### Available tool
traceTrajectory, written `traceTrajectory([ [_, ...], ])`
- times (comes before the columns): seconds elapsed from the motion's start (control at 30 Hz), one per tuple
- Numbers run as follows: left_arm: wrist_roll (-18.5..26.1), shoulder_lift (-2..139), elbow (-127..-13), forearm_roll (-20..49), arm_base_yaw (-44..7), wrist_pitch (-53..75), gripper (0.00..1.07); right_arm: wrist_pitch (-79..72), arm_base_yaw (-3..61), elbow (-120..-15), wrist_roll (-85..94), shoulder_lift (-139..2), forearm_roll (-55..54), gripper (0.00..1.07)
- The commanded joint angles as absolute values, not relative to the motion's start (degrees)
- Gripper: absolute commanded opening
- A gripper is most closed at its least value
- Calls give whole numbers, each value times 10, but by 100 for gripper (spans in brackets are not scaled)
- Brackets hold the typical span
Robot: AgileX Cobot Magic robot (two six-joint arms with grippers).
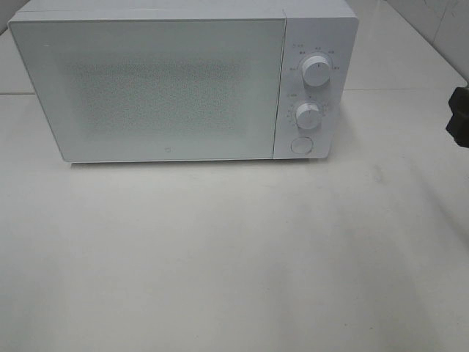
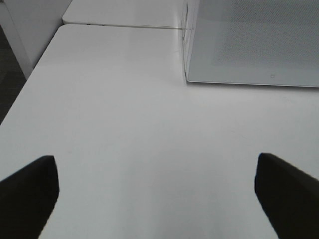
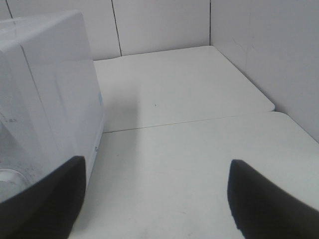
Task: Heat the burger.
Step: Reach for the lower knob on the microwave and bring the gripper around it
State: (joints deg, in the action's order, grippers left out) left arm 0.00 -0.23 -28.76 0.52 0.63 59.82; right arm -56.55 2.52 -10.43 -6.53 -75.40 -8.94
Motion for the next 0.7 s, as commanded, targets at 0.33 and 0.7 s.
traceTrajectory([
  [0.33, -5, -18, -286, 6, 8, 594, 101, -712, 194, -95, 22, -887, -272, 75],
  [0.7, -5, -18, -286, 6, 8, 594, 101, -764, 372, -149, 87, -965, -454, 75],
])
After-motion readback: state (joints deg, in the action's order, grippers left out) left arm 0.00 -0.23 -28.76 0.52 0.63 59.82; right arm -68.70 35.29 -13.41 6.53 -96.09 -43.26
